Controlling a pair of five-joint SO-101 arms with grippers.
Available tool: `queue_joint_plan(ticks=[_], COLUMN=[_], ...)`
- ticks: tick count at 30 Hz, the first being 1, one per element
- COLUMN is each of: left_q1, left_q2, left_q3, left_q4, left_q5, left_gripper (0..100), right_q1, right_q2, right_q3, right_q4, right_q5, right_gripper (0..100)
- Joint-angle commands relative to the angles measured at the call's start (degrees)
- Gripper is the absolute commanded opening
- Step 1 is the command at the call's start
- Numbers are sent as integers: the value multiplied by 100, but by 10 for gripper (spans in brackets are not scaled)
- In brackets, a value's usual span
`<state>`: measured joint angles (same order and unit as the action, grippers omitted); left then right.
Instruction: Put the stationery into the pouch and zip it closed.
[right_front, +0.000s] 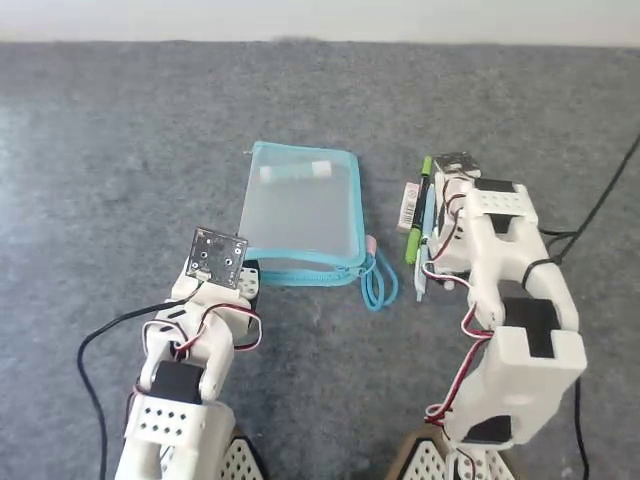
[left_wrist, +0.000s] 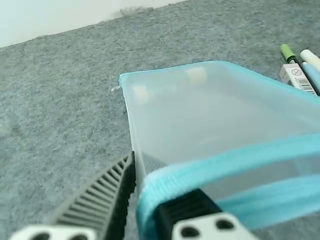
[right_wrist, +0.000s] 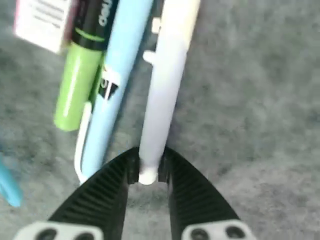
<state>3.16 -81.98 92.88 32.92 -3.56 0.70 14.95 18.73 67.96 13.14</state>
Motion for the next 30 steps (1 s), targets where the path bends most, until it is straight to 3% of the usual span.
queue_joint_plan(ticks=[1, 8, 18, 23, 30], left_q1=[0, 9, 26, 26, -114], left_q2=[-18, -18, -18, -18, 18], left_q3=[-40, -40, -40, -40, -92], left_q4=[-97, -105, -114, -114, -281], left_q5=[-44, -44, -44, -35, 299], left_gripper=[12, 12, 12, 12, 12], right_q1=[224, -338, -2334, -2914, -3371], right_q2=[-963, -3424, -6387, -6615, -5798], right_q3=[-132, 404, 448, 756, 879], right_q4=[541, 1675, 3495, 3495, 3503], right_q5=[176, 888, 1134, 1143, 1160], right_gripper=[9, 8, 8, 8, 8])
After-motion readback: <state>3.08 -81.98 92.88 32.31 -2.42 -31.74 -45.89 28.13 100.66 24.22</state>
